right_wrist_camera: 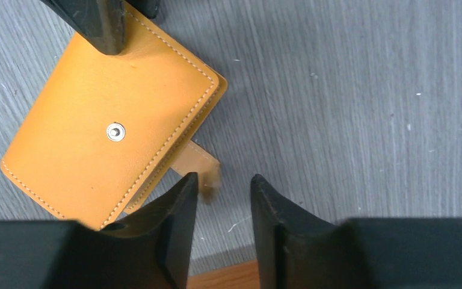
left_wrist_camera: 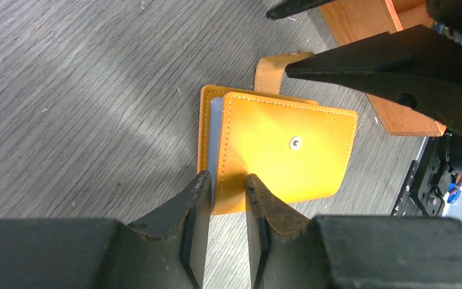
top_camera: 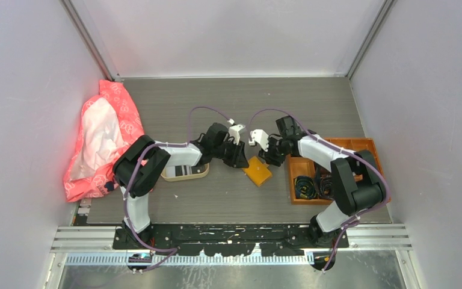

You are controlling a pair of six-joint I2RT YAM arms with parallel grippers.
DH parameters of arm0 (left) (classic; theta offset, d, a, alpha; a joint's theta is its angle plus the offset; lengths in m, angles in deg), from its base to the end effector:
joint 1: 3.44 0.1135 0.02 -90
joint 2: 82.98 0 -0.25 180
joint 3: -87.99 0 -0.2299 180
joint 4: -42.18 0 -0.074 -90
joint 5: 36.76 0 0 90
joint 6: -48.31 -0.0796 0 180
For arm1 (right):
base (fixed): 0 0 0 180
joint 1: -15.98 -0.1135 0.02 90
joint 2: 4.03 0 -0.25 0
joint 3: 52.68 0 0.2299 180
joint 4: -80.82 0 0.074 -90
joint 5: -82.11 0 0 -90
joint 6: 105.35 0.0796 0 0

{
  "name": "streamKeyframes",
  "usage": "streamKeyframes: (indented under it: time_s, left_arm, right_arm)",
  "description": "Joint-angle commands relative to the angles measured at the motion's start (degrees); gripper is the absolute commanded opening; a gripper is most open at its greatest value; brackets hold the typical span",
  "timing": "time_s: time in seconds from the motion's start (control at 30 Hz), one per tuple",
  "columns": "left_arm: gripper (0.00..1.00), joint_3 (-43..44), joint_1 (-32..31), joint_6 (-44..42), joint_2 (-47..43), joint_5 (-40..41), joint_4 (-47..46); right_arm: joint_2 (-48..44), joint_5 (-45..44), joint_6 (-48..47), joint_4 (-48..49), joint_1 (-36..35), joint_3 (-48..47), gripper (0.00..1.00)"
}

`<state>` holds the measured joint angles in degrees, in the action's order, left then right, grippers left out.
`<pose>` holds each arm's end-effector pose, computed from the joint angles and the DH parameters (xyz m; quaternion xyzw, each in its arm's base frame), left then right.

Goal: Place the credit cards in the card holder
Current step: Close the card holder at the center of the board.

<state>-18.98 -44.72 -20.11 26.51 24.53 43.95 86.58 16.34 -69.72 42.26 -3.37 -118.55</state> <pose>0.2763 -0.2935 0.1236 0.2557 0.8402 -0.4109 0.2446 0.2697 0.1293 0.1363 -0.6094 0.7321 0.1268 0.2767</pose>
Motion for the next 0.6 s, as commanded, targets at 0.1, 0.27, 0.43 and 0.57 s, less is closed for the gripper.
streamKeyframes:
  time_s: [0.1, 0.27, 0.43, 0.57]
  left_arm:
    - [0.27, 0.6, -1.5, -0.1, -1.3, 3.8, 5.5]
    - [0.26, 0.4, -1.9, 2.4, -1.4, 5.5, 7.6]
    - [0.25, -0.4, -2.4, 4.6, -2.1, 6.6, 8.0]
    - [0.25, -1.3, -2.9, 7.1, -3.3, 7.7, 8.2]
  right_arm:
    - [-7.6, 2.8, 5.0, 1.0, 1.6, -0.7, 0.53]
    - [-11.9, 7.5, 10.3, -5.0, 3.3, -4.3, 0.57]
    - [-13.5, 20.4, 8.1, -15.1, 2.5, -3.5, 0.38]
    - [-13.0, 16.8, 3.7, -17.5, -1.4, -0.6, 0.30]
